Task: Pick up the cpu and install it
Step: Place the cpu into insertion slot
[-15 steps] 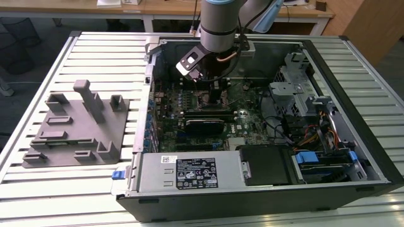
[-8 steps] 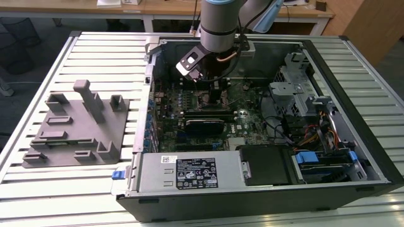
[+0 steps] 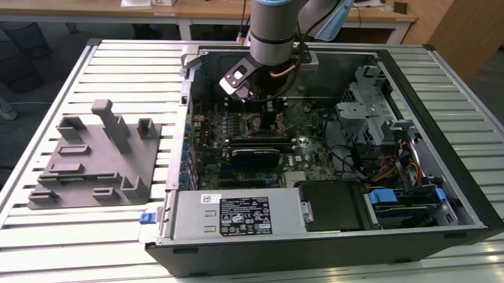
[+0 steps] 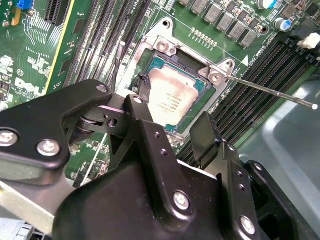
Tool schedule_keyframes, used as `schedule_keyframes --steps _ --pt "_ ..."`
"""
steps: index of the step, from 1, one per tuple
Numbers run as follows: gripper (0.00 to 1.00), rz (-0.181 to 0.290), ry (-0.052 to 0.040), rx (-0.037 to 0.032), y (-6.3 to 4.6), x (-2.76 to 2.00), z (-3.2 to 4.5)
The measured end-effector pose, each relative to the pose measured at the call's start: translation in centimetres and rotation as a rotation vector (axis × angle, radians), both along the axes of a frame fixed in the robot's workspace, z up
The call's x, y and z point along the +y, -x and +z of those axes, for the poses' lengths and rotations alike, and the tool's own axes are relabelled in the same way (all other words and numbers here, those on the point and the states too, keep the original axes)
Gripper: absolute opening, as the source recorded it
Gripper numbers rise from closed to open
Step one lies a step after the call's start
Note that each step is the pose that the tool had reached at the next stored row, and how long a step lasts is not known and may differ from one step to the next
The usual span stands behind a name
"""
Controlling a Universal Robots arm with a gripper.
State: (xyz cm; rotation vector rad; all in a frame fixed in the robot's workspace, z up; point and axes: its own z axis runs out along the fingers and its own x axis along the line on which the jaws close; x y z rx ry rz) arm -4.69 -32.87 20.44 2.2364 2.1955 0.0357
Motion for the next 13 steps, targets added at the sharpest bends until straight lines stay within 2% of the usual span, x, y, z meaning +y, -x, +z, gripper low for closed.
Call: schedule_keyframes --steps 5,6,13 --pt "0.6 0.0 0.0006 0.0 0.04 0.0 -0.2" --pt "0.67 0.0 0.0006 0.0 0.07 0.01 -0.26" --pt "0.67 0.0 0.0008 0.0001 0.17 0.04 -0.79"
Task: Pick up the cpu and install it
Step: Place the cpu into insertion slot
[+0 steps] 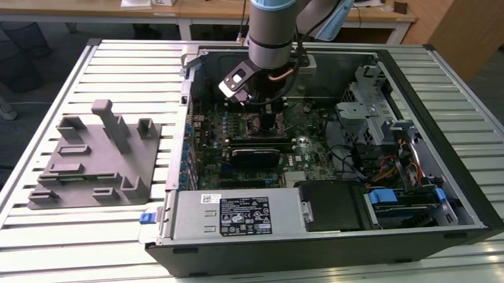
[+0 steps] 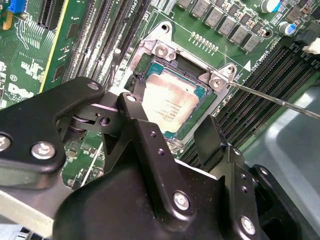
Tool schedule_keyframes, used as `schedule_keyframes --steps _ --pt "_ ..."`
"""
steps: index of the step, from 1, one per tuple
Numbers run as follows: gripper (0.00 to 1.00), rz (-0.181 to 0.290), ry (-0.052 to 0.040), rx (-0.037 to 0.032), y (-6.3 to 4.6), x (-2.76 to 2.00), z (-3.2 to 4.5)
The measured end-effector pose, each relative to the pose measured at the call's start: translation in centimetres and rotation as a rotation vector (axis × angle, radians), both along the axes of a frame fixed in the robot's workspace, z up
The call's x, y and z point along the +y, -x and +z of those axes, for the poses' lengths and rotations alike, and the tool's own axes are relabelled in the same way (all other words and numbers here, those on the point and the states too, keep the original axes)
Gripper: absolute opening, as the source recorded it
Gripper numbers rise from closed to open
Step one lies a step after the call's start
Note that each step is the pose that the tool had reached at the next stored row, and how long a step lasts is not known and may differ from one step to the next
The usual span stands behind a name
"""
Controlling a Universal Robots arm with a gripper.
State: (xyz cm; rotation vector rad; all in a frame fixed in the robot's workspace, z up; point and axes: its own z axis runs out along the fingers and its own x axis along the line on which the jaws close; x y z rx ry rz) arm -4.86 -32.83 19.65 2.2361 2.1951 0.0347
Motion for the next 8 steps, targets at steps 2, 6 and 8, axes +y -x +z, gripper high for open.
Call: schedule_keyframes --steps 2,6,8 --pt "0.59 0.0 0.0002 0.0001 0.02 0.0 -0.03" --pt "0.49 0.0 0.0007 0.0003 0.05 0.0 -0.07" --pt "0.49 0.0 0.0066 -0.0003 0.05 0.01 -0.09"
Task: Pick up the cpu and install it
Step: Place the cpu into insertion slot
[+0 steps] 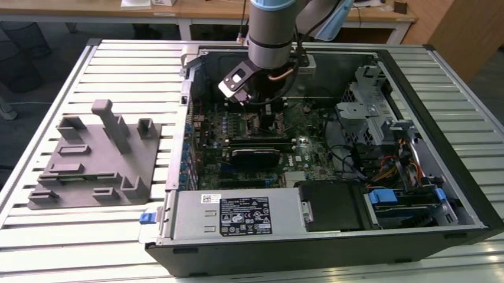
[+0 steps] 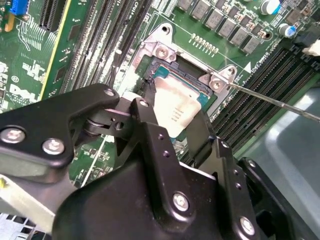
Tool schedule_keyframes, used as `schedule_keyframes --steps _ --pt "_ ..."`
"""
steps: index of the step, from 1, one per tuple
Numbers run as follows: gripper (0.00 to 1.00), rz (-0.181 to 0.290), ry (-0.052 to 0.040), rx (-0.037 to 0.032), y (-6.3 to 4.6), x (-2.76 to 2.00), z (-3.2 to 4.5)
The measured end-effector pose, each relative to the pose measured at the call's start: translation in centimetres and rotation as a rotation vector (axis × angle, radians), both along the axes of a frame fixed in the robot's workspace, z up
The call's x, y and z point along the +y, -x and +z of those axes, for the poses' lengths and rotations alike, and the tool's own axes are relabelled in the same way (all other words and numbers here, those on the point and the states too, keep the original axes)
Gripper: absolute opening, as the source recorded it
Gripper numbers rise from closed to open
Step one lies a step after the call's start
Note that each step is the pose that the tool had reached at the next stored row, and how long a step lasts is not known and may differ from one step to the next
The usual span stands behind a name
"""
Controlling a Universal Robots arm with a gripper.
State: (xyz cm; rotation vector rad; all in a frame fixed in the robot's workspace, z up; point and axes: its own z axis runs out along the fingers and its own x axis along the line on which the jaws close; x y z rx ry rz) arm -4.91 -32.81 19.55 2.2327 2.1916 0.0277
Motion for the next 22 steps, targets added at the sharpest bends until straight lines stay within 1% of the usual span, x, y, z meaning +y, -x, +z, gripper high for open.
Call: schedule_keyframes --steps 1,4,5,14,17,18,22 --pt "0.49 0.0 0.007 0.0 -0.01 0.0 0.0" --pt "0.49 0.0 0.0338 0.0003 0.0 0.01 0.01" --pt "0.49 0.001 0.0371 0.0 0.0 -0.01 0.02" --pt "0.49 0.006 0.0389 0.0001 0.0 0.01 0.0" --pt "0.51 0.006 0.0377 -0.0004 -0.01 0.02 -0.04" --pt "0.56 0.006 0.0379 -0.0003 -0.01 0.02 -0.03" --pt "0.56 0.006 0.0384 0.0001 0.0 0.02 0.01"
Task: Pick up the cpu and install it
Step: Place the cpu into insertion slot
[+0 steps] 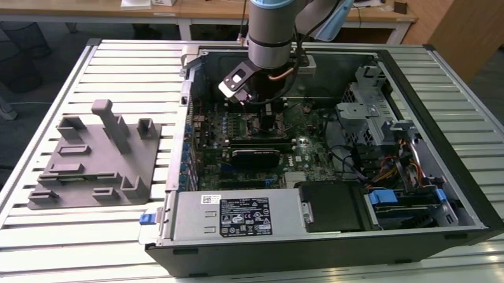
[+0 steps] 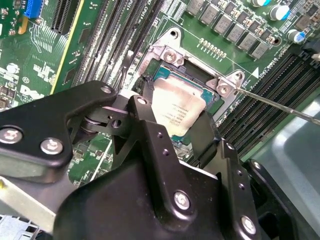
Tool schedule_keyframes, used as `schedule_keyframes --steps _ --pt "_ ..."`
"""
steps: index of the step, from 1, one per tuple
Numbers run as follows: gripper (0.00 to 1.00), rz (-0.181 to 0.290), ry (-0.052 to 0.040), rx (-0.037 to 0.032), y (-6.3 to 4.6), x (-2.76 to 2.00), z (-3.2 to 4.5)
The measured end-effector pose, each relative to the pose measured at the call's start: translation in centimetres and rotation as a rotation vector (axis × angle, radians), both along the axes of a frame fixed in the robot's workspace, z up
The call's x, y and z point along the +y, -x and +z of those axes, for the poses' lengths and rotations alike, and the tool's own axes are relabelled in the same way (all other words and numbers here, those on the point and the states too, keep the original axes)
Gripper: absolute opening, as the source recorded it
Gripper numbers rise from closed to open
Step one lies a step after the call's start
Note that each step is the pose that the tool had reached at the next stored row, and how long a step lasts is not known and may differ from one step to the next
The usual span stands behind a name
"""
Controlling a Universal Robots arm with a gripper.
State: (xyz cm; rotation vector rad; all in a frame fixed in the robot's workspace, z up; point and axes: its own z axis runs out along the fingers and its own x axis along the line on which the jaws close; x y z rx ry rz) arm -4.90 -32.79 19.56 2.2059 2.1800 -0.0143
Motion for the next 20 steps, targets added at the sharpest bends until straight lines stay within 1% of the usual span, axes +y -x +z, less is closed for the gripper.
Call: schedule_keyframes --steps 15,20 --pt "0.56 0.0 -0.0005 0.0001 0.0 0.03 0.16" --pt "0.56 0.0 -0.0006 0.0001 0.0 0.2 0.16"
